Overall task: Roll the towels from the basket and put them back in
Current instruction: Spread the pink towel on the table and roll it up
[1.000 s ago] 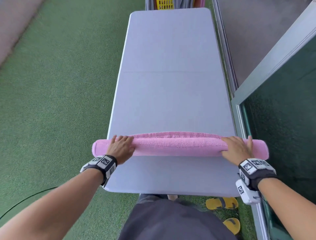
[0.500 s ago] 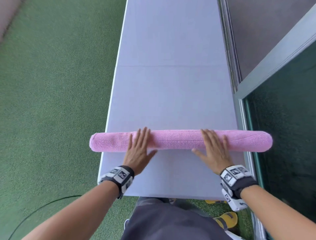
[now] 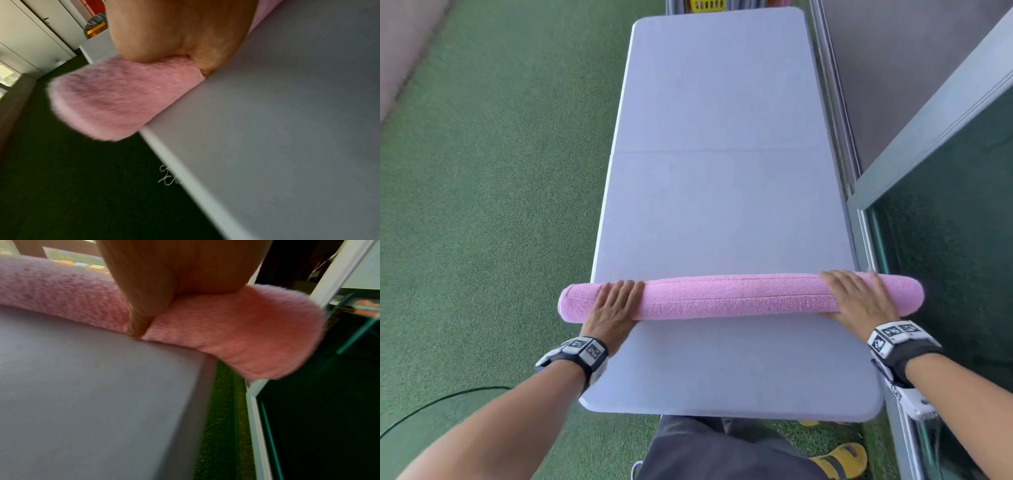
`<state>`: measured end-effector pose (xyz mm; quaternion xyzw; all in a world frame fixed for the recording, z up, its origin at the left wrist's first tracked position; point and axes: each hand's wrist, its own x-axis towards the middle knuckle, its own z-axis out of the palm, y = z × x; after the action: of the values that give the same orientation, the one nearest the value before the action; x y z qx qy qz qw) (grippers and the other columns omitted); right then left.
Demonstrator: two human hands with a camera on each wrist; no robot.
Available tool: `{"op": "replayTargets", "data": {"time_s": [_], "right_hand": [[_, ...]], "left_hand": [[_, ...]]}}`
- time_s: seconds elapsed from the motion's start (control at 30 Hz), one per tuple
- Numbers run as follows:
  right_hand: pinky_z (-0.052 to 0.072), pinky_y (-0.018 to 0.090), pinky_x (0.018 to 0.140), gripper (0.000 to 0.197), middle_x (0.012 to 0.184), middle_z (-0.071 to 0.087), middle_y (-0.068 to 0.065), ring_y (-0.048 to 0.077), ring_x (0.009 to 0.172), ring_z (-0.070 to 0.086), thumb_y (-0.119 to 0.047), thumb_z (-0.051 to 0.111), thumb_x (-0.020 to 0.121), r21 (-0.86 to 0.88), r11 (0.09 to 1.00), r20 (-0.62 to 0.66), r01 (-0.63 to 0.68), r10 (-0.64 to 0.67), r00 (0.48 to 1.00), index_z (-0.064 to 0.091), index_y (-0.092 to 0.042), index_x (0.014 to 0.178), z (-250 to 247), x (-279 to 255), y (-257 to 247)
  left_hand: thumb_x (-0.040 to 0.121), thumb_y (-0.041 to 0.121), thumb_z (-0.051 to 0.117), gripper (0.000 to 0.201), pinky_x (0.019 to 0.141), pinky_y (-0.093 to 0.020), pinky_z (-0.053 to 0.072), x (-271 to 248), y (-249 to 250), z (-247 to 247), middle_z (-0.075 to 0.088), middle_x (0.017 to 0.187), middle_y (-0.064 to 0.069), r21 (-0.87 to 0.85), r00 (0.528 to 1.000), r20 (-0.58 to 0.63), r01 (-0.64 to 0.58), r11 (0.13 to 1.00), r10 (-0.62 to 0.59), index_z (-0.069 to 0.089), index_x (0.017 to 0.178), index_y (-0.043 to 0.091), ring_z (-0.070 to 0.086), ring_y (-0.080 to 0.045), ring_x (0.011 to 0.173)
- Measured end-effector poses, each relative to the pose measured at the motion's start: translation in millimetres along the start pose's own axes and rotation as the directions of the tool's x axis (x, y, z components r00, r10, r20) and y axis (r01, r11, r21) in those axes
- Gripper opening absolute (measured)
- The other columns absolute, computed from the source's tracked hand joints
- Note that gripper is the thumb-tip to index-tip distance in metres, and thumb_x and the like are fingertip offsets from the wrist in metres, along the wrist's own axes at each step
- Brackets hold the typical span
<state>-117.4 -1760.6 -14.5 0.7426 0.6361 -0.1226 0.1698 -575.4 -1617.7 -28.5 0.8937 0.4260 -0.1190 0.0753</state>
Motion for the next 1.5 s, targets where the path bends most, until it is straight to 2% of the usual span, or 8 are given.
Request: {"op": "replayTargets", "data": {"time_s": [0.27, 0.5, 0.77, 0.97, 1.23, 1.33, 1.43, 1.5], "right_hand": [[0.033, 0.044, 0.101, 0.077, 0.142, 0.044, -0.006, 0.017, 0.129, 0.041, -0.067, 0.051, 0.081, 0.031, 0.980, -0.009, -0.198, 0.198, 0.980, 0.031, -0.025, 0.142, -3, -2, 10], [0.046, 0.048, 0.088, 0.070, 0.120, 0.055, 0.015, 0.032, 0.109, 0.053, -0.064, 0.044, 0.088, 0.224, 0.871, 0.005, -0.437, 0.447, 0.895, 0.034, -0.008, 0.129, -20, 10, -44], [0.032, 0.045, 0.106, 0.096, 0.146, 0.027, 0.022, 0.042, 0.130, 0.036, -0.052, 0.057, 0.086, 0.626, 0.674, 0.262, -0.392, 0.292, 0.920, 0.008, 0.002, 0.149, -30, 25, -121], [0.037, 0.041, 0.097, 0.080, 0.133, 0.040, 0.022, 0.039, 0.123, 0.044, -0.042, 0.063, 0.086, 0.769, 0.542, 0.180, -0.339, 0.325, 0.928, 0.024, -0.006, 0.145, -25, -3, -130], [0.038, 0.042, 0.094, 0.069, 0.137, 0.042, 0.027, 0.043, 0.119, 0.048, -0.025, 0.054, 0.092, 0.772, 0.524, 0.191, -0.359, 0.347, 0.918, 0.017, -0.010, 0.147, -40, 0, -128], [0.033, 0.045, 0.099, 0.061, 0.139, 0.038, 0.020, 0.038, 0.125, 0.040, -0.037, 0.050, 0.091, 0.690, 0.618, 0.170, -0.376, 0.368, 0.914, 0.030, -0.008, 0.142, -40, 2, -134], [0.028, 0.048, 0.101, 0.104, 0.140, 0.037, 0.009, 0.029, 0.128, 0.035, -0.080, 0.055, 0.066, 0.588, 0.703, 0.161, -0.400, 0.383, 0.910, 0.034, -0.008, 0.138, -45, 5, -141], [0.029, 0.047, 0.101, 0.134, 0.139, 0.036, 0.008, 0.027, 0.127, 0.036, -0.085, 0.064, 0.045, 0.498, 0.784, 0.138, -0.370, 0.350, 0.927, 0.021, -0.008, 0.145, -42, 8, -146]], "left_hand": [[0.092, 0.037, 0.052, 0.068, 0.114, -0.056, 0.011, -1, -3, -3, 0.034, 0.146, -0.012, -0.061, 0.939, 0.150, 0.321, 0.945, -0.309, 0.024, 0.147, 0.009, 0.026, -0.036, 0.138], [0.097, 0.035, 0.044, 0.057, 0.101, -0.049, 0.034, 36, 98, -23, 0.040, 0.133, -0.015, -0.279, 0.833, 0.190, 0.553, 0.785, -0.519, 0.023, 0.140, 0.004, 0.042, -0.036, 0.122], [0.088, 0.030, 0.055, 0.057, 0.101, -0.043, 0.039, 77, 200, -44, 0.040, 0.127, -0.017, -0.652, 0.781, 0.412, 0.612, 0.447, -0.469, 0.034, 0.132, -0.001, 0.047, -0.037, 0.116], [0.078, 0.032, 0.070, 0.053, 0.085, -0.038, 0.052, 47, 195, -28, 0.060, 0.108, -0.009, -0.772, 0.827, 0.427, 0.544, 0.329, -0.365, 0.046, 0.119, 0.009, 0.061, -0.027, 0.097], [0.080, 0.025, 0.067, 0.035, 0.085, -0.036, 0.052, 37, 195, -28, 0.066, 0.103, -0.009, -0.790, 0.840, 0.459, 0.535, 0.301, -0.290, 0.058, 0.109, 0.007, 0.063, -0.025, 0.094], [0.082, 0.025, 0.062, 0.034, 0.089, -0.040, 0.051, 34, 202, -27, 0.066, 0.107, -0.010, -0.780, 0.845, 0.466, 0.532, 0.329, -0.261, 0.058, 0.110, 0.007, 0.062, -0.026, 0.097], [0.088, 0.030, 0.058, 0.030, 0.082, -0.038, 0.050, 30, 216, -28, 0.064, 0.103, -0.012, -0.745, 0.872, 0.454, 0.483, 0.460, -0.182, 0.056, 0.104, 0.004, 0.061, -0.027, 0.092], [0.092, 0.030, 0.055, 0.029, 0.073, -0.033, 0.045, 24, 229, -34, 0.063, 0.103, -0.012, -0.731, 0.889, 0.453, 0.413, 0.544, -0.067, 0.055, 0.103, 0.003, 0.057, -0.025, 0.087]]}}
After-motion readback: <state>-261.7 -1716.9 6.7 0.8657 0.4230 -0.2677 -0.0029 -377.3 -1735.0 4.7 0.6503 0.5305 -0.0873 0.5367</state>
